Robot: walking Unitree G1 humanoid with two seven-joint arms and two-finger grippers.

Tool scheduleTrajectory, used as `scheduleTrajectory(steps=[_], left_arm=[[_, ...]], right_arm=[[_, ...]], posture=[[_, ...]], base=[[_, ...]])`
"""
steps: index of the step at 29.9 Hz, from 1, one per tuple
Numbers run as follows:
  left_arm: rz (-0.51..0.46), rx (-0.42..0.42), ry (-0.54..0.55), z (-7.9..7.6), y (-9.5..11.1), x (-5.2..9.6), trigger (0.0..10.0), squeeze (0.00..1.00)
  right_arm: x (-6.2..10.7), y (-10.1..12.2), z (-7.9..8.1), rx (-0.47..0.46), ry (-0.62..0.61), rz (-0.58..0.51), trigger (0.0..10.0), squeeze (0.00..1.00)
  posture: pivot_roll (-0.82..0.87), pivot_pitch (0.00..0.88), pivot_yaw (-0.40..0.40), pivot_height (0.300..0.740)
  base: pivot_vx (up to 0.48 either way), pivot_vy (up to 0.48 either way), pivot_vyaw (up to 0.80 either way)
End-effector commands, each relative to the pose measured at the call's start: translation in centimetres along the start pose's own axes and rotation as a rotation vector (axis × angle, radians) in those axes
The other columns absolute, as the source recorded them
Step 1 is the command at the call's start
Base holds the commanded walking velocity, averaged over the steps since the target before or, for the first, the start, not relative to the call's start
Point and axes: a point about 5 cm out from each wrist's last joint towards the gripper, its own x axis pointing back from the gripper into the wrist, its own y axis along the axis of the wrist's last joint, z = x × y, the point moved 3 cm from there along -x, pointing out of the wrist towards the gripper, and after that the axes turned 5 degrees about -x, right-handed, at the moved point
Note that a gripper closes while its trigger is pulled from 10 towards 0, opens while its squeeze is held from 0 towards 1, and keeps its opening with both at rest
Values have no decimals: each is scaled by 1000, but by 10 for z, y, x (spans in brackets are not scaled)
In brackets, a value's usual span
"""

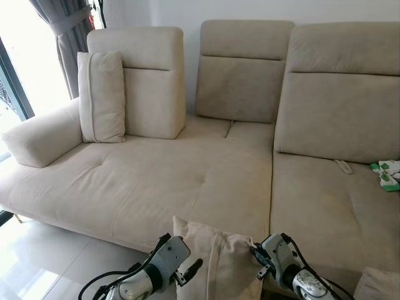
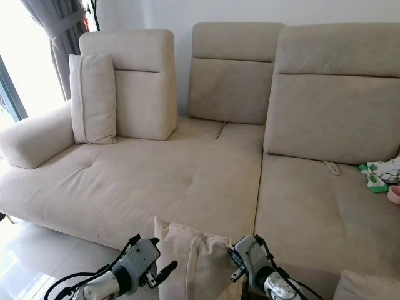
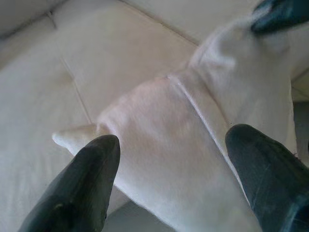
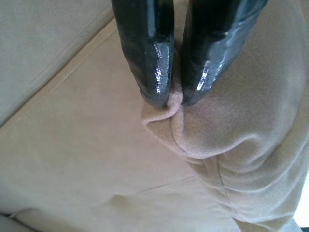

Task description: Move the pillow to the sofa from floor

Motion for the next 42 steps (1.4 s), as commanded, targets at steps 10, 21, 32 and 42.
scheduleTrajectory(steps=[10,21,32,42], left_arm=[[102,-136,57,30,-15,0,10000,0],[129,-435,-112,50,-16,6,10000,0],[115,-645,-276,48,-9,8,10000,0],[106,-725,-350,37,-6,2,10000,0]], right_arm=[[34,-28,32,278,179,53,0,0],[57,-32,31,504,279,104,0,0],[55,-18,34,677,389,108,0,0],[47,-3,43,806,449,92,0,0]], posture=[[43,0,57,557],[14,0,57,557],[16,0,53,557],[21,0,50,557]], base=[[0,0,0],[0,0,0],[0,0,0],[0,0,0]])
